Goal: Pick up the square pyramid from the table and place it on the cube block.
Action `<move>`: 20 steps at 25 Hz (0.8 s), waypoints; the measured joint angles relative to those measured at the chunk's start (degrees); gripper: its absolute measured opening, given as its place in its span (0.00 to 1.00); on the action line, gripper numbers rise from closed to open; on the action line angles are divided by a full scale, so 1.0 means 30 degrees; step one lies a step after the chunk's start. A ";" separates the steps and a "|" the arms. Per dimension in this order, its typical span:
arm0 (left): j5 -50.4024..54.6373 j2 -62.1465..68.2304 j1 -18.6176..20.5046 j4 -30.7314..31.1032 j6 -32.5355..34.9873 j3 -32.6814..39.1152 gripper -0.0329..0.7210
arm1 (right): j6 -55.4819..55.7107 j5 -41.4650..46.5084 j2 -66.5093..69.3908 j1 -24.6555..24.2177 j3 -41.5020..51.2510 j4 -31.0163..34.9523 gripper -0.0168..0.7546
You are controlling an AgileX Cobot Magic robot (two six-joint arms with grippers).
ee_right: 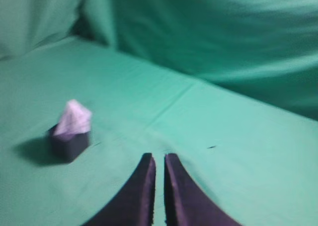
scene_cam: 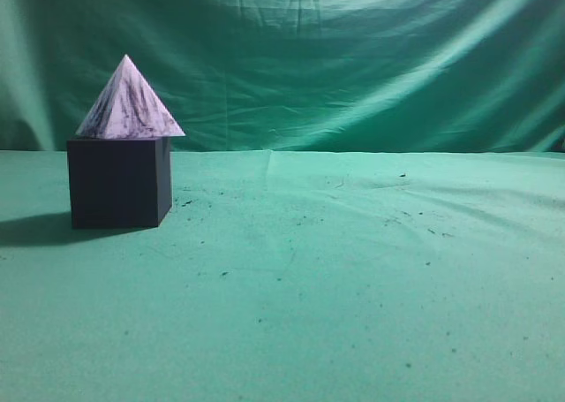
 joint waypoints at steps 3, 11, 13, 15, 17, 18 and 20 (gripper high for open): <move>0.0000 0.0000 0.0000 0.0000 0.0000 0.0000 0.04 | -0.0032 -0.2269 -0.2179 -0.2876 0.2984 0.0131 0.11; 0.0000 0.0000 0.0000 0.0000 0.0000 0.0000 0.04 | -0.0032 -0.4660 -0.5709 -0.8466 0.8924 0.1672 0.11; 0.0000 0.0000 0.0000 0.0000 0.0000 0.0000 0.04 | -0.0032 -0.4660 -0.5709 -0.9070 0.9951 0.1987 0.11; 0.0000 0.0000 0.0000 0.0000 0.0000 0.0000 0.04 | -0.0032 -0.4703 -0.5727 -0.9354 1.0718 0.2235 0.11; 0.0000 0.0000 0.0000 0.0000 0.0000 0.0000 0.04 | -0.0032 -0.4703 -0.5727 -0.9403 1.1419 0.2353 0.11; 0.0000 0.0000 0.0000 0.0000 0.0000 0.0000 0.04 | -0.0032 -0.4703 -0.5727 -0.9403 1.1631 0.2375 0.11; 0.0000 0.0000 0.0000 0.0000 0.0000 0.0000 0.04 | -0.0032 -0.4527 -0.5727 -0.9403 1.1748 0.2423 0.11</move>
